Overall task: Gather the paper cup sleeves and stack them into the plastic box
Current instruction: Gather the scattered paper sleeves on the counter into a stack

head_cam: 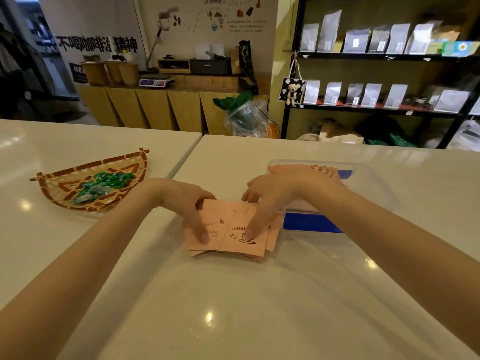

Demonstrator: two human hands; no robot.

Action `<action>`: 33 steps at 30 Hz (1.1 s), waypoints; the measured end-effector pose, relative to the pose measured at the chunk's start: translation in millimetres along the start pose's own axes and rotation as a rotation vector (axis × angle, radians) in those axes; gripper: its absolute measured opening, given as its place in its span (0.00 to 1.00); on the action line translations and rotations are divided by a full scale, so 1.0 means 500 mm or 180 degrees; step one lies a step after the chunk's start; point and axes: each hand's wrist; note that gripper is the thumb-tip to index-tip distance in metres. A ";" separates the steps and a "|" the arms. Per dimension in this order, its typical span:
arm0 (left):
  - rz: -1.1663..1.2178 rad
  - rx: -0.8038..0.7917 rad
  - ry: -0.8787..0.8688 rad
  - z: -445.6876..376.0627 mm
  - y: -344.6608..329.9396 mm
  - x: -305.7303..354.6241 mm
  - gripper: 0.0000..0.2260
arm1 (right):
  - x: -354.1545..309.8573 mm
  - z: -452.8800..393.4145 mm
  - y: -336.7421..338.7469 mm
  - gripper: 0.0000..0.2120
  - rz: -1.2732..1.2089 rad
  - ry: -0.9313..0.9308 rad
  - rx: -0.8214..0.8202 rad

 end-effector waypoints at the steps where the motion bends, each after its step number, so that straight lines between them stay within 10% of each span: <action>1: -0.0017 -0.0023 0.0011 -0.004 0.001 0.001 0.29 | -0.003 -0.001 0.002 0.33 -0.0107 -0.0014 -0.0068; 13: -0.0118 0.0079 0.0067 0.012 -0.005 0.019 0.25 | -0.010 0.019 -0.014 0.31 -0.0223 0.0095 0.0189; 33: 0.0613 0.2097 -0.1297 0.067 -0.120 0.195 0.19 | 0.140 0.240 -0.176 0.25 -0.1152 0.0442 0.2418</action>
Point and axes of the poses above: each hand's wrist, its own z-axis away from the middle knuckle, its own y-axis out of the back of the hand, x = y × z, and after that the axes turned 6 degrees about -z, right-handed
